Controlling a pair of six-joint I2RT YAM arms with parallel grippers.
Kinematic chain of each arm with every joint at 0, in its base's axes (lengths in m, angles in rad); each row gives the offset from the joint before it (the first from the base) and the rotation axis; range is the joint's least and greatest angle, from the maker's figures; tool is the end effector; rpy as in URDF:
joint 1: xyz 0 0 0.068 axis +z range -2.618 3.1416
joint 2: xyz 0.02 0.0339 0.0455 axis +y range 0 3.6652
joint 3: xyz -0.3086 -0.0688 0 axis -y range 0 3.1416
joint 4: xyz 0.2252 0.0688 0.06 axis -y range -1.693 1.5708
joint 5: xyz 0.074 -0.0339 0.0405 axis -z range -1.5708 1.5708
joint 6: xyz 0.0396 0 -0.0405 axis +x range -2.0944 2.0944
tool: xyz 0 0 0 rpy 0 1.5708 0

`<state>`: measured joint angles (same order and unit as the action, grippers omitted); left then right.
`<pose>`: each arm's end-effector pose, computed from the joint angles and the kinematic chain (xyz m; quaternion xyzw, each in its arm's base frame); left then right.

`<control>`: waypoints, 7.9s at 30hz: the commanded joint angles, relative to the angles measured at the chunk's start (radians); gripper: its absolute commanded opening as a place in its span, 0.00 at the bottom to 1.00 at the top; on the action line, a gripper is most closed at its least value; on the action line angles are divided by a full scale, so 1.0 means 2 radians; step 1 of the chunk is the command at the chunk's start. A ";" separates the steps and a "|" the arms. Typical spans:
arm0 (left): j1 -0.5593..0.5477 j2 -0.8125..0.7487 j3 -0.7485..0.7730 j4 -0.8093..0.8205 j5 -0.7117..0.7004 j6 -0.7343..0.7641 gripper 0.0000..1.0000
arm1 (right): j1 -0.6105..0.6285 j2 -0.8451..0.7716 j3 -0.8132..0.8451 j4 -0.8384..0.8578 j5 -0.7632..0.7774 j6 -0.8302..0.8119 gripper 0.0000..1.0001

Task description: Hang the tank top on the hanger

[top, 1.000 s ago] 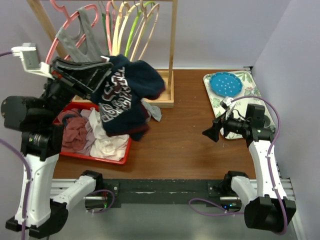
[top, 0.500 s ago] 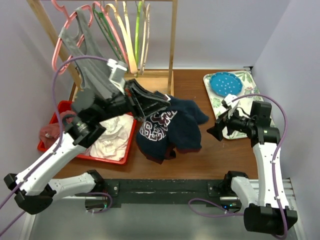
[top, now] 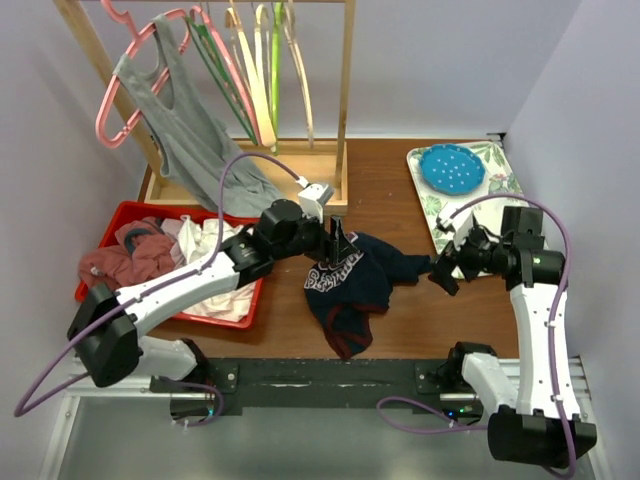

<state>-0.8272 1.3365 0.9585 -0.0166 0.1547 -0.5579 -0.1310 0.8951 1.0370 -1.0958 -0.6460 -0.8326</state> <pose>0.1879 -0.2133 0.3428 0.1538 0.8162 -0.4026 0.3846 0.1048 0.0102 0.3594 -0.4010 0.8154 0.1346 0.3952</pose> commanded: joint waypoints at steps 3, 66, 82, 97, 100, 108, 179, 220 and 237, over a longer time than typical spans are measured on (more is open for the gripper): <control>-0.004 -0.120 0.029 -0.046 -0.023 0.077 0.90 | 0.004 0.001 -0.051 -0.130 -0.087 -0.266 0.98; -0.172 -0.231 -0.240 -0.008 -0.261 -0.105 0.00 | 0.275 0.128 0.016 0.188 0.238 0.147 0.13; -0.130 -0.303 -0.288 -0.030 -0.168 -0.151 0.80 | 0.275 0.094 -0.014 0.062 0.024 -0.039 0.92; -0.244 -0.126 -0.160 -0.243 -0.218 -0.216 0.79 | 0.382 0.109 -0.143 0.197 0.183 0.032 0.81; -0.263 -0.060 -0.151 -0.251 -0.243 -0.252 0.72 | 0.390 0.129 -0.142 0.201 0.165 0.047 0.68; -0.284 0.064 -0.108 -0.286 -0.321 -0.309 0.30 | 0.395 0.136 -0.113 0.191 0.226 0.067 0.00; -0.149 -0.163 0.232 -0.281 -0.300 0.161 0.95 | 0.170 0.095 -0.066 0.193 -0.084 0.178 0.95; 0.197 0.106 0.577 -0.315 -0.058 0.140 0.77 | 0.154 0.097 -0.079 0.181 -0.072 0.147 0.96; 0.203 0.131 0.562 -0.321 -0.087 0.169 0.66 | 0.154 0.099 -0.078 0.174 -0.079 0.140 0.96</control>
<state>-0.4313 1.5982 2.0941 -0.6754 0.0109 -0.2600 0.1822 1.0946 0.8799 -0.7471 -0.7753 -0.5339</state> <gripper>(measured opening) 0.664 0.954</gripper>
